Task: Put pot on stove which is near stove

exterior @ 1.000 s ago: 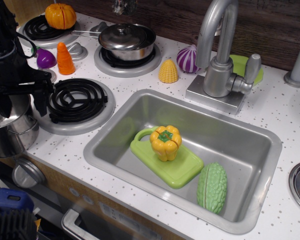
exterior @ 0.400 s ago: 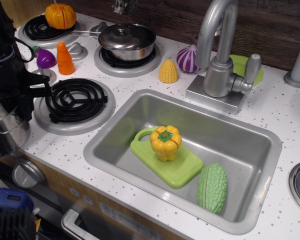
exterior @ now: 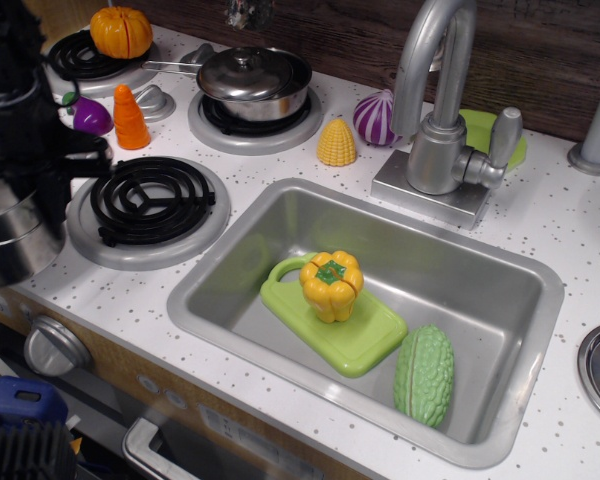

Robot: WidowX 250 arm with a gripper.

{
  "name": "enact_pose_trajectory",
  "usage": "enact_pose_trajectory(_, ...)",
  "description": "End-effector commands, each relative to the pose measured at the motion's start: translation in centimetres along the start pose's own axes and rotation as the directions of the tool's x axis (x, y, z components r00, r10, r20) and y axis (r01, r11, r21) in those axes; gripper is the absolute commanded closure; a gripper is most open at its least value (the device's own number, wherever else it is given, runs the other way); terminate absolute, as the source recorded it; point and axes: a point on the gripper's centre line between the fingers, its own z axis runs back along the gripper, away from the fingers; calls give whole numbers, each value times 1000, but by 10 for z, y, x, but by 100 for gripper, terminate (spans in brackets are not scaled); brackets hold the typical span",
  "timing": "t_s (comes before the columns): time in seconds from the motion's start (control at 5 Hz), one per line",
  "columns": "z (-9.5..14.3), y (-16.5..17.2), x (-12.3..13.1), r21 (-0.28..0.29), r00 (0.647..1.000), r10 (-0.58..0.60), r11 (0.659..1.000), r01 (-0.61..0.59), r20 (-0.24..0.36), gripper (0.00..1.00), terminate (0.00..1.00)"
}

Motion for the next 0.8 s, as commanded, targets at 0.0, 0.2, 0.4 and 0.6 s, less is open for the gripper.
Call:
enact_pose_trajectory(0.0,25,-8,14,-7,996,-30,999,31,90,100,0)
enact_pose_trajectory(0.2,26,-24,17,-25,985,-42,999,47,167,100,0)
enact_pose_trajectory(0.4,27,-36,24,-51,986,-63,996,72,152,100,0)
enact_pose_trajectory(0.6,31,-44,29,-60,984,-90,993,100,153,100,0)
